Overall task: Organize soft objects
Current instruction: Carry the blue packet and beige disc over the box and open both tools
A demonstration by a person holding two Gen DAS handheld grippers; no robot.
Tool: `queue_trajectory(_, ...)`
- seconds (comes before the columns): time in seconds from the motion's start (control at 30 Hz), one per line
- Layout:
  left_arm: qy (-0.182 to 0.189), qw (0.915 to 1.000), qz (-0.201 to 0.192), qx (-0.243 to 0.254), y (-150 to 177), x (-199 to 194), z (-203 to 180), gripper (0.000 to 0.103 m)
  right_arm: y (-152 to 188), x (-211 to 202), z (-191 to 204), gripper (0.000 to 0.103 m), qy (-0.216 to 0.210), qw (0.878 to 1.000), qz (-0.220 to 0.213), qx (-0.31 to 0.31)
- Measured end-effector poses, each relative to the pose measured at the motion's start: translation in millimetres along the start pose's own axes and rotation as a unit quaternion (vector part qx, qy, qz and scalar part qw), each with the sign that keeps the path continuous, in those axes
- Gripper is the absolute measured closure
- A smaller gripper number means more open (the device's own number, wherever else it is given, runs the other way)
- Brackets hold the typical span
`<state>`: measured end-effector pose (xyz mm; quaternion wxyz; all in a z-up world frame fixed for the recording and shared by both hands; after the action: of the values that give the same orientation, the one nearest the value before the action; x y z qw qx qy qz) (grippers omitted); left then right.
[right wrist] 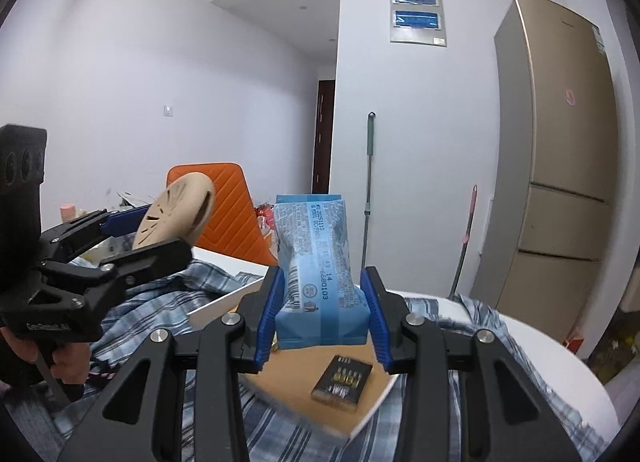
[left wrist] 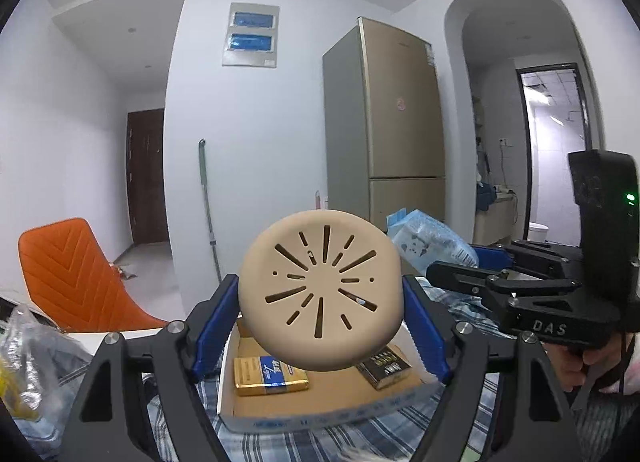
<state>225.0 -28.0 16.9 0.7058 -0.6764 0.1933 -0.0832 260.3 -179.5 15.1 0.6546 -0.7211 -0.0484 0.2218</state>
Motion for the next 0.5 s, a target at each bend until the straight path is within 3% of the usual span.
queue_trajectory(0.27, -0.015, 0.9996, 0.022, -0.002, 9, 52, 16, 0.022, 17, 55, -13, 0.064, 0.016, 0.999, 0.028, 0.011)
queue_trajectory(0.5, 0.004, 0.9978, 0.06, -0.027, 35, 80, 24, 0.022, 45, 72, -23, 0.064, 0.019, 0.998, 0.06, 0.016)
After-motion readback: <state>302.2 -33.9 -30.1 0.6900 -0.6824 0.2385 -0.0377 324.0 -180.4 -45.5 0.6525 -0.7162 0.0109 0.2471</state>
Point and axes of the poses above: each gripper's, at about its wrist camera, not at the fingertips, and x roughly the way its jaws point, z to its left, y to its underside, the point moved 3 cm from there along x, roughly the way its jaws point, and after that the axes turned 2 degrees about -y, right-handed, at the moved point
